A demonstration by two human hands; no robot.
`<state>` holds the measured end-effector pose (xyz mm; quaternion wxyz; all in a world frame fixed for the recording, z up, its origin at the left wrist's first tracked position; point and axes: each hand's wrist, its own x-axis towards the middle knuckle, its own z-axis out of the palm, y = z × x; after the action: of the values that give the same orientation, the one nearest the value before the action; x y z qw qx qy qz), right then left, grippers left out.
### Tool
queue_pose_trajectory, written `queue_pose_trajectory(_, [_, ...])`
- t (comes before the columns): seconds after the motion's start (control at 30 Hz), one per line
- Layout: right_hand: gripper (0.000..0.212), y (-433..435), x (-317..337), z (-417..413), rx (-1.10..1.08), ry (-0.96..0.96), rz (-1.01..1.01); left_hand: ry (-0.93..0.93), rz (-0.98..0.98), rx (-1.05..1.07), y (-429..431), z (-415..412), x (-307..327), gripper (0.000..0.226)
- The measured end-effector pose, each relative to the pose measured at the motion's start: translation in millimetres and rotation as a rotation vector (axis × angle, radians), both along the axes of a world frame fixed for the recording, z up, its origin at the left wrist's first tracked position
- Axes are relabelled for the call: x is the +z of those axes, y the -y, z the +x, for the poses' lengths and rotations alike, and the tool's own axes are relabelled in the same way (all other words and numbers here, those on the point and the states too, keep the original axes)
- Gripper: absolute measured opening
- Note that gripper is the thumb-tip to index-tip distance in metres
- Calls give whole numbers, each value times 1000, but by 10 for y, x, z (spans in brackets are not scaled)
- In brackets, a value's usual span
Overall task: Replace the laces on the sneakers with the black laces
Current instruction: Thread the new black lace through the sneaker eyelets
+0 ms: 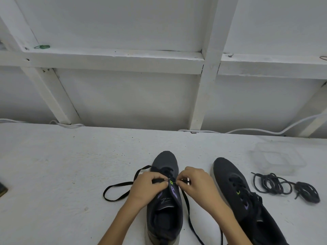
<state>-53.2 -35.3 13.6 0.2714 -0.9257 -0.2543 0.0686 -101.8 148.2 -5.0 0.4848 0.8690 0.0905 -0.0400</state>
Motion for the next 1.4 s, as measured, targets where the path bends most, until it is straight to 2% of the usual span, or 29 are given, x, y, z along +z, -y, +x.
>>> queue_pose_trajectory(0.1, [14,6,18,13,9,-6,4,-22,-109,23,18,-5,19,9])
queue_pose_trajectory(0.23, [13,-9,26,-10,-10,-17,47,-38,-219,44,28,-28,1,30])
queue_pose_trajectory(0.37, [12,-35,47,17,1,-32,21,-31,-287,63,53,-37,14,29])
queue_pose_trajectory(0.5, [10,-86,83,55,-10,-44,-32,-17,-275,66,89,-47,36,33])
queue_pose_trajectory(0.57, [11,-88,61,83,-51,-113,7,-23,-260,54,78,-48,35,32])
queue_pose_trajectory(0.7, [13,-32,3,120,-77,-365,225,-49,-173,20,62,-31,14,35])
queue_pose_trajectory(0.8, [27,-31,32,100,-66,-509,322,-47,-107,9,57,-27,-5,29])
queue_pose_trajectory(0.87, [24,-25,45,106,-86,-581,372,-32,-117,-3,68,-51,-2,31])
queue_pose_trajectory(0.97, [20,-2,51,94,-128,-649,425,11,-169,83,50,-56,38,8])
queue_pose_trajectory(1.03, [18,15,49,58,-153,-672,464,32,-292,185,-18,-59,100,13])
queue_pose_trajectory(1.13, [20,20,56,-6,-161,-635,495,94,-363,290,-154,-50,209,17])
queue_pose_trajectory(1.27, [37,-91,94,-37,-60,-391,449,153,-329,208,-152,-35,319,11])
queue_pose_trajectory(1.3, [36,-146,119,-39,-26,-336,447,142,-318,183,-134,-33,331,10])
queue_pose_trajectory(1.4, [15,-284,178,-10,-23,-263,474,122,-318,136,-93,-55,321,7])
